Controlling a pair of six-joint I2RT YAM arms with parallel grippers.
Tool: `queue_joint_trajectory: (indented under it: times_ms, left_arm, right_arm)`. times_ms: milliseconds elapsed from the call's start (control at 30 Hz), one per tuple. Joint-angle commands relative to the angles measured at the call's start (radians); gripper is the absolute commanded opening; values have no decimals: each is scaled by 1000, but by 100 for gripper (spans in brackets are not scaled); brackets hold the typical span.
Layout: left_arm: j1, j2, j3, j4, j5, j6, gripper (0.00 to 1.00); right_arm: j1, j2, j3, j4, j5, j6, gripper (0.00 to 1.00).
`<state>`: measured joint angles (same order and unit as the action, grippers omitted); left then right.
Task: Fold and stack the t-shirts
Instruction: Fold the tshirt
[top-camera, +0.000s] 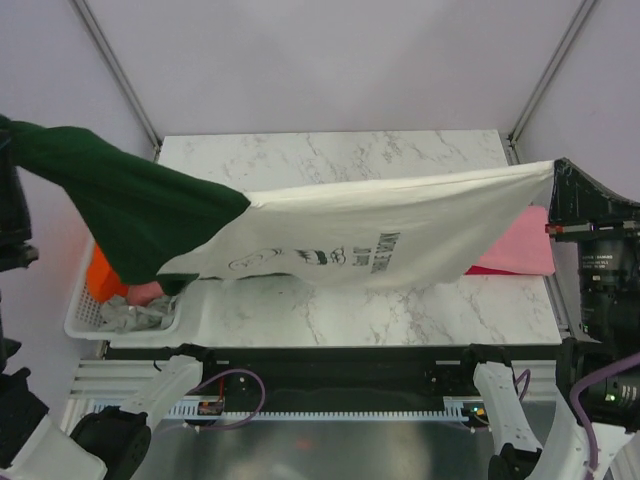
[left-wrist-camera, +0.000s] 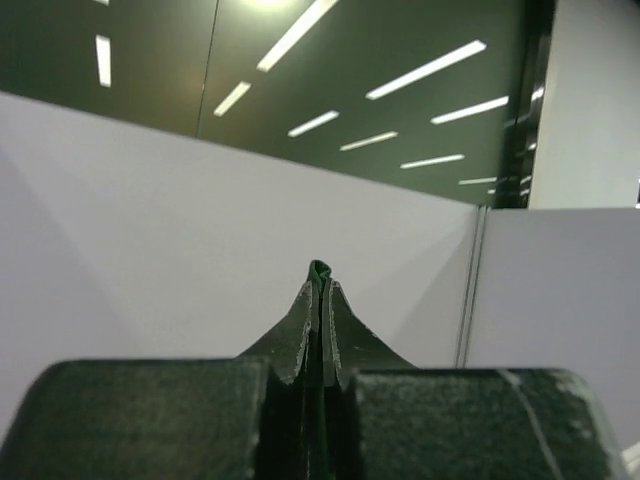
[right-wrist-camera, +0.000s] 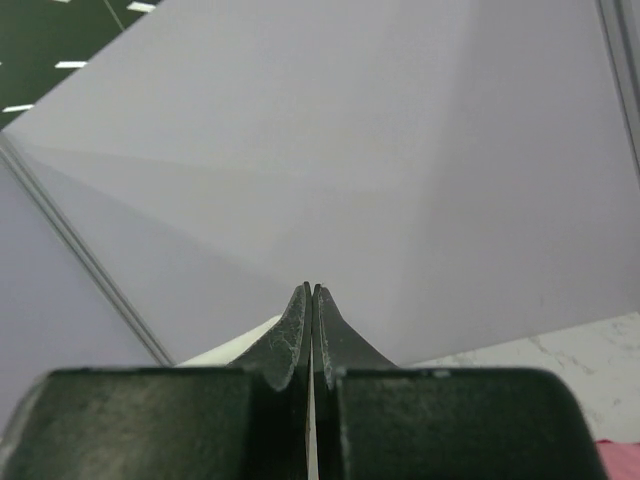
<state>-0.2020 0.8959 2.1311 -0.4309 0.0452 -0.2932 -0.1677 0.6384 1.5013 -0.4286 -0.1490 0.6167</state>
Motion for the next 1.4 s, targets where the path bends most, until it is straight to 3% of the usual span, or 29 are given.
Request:
queue_joint_trajectory:
  times_ms: [0,100,200,367,433,500,600,700,733,767,833,900,933,1100,1200,1367]
  left_arm:
    - [7,26,110,107,33,-7,2]
    - [7,70,173,112,22,-17,2]
    - [7,107,103,121,-8,-20,2]
    - [7,151,-314,263,-8,-84,2]
    - [7,198,-423,290,-13,-126,2]
    - [7,285,-439,317,-4,-148,2]
    - [22,438,-300,293,19,-168,2]
    - [36,610,55,204,50,-166,2]
    - [38,659,261,187,54,-161,2]
    - [39,699,364,173,56,-159,2]
    - [55,779,546,185,68,-184,2]
    - [62,753,491,269,65,-221,2]
    - [65,711,383,376,65,-230,2]
    - [85,775,340,408,96,-235,2]
    - [125,824,201,489,191,-253,2]
    - [134,778,-122,544,256,-224,2]
  right_arm:
    - [-4,-13,72,36,83,-2,0]
    - [-4,3,123,36,91,9,0]
    - [-4,61,142,25,75,20,0]
    - [-6,207,-22,86,-44,98,0]
    - [-4,268,-85,154,-78,142,0]
    - [-4,355,-110,189,-86,159,0]
    - [-3,511,15,200,-116,186,0]
    - [-4,694,291,148,-152,209,0]
    - [-4,740,375,124,-158,216,0]
    - [-4,786,545,101,-165,236,0]
    - [-22,909,684,83,-228,296,0]
    - [-39,975,830,88,-283,380,0]
    - [-39,1018,853,117,-296,400,0]
    - [-41,1061,703,334,-368,495,0]
    - [-41,1057,472,565,-438,547,0]
    - [-33,1055,108,718,-488,514,0]
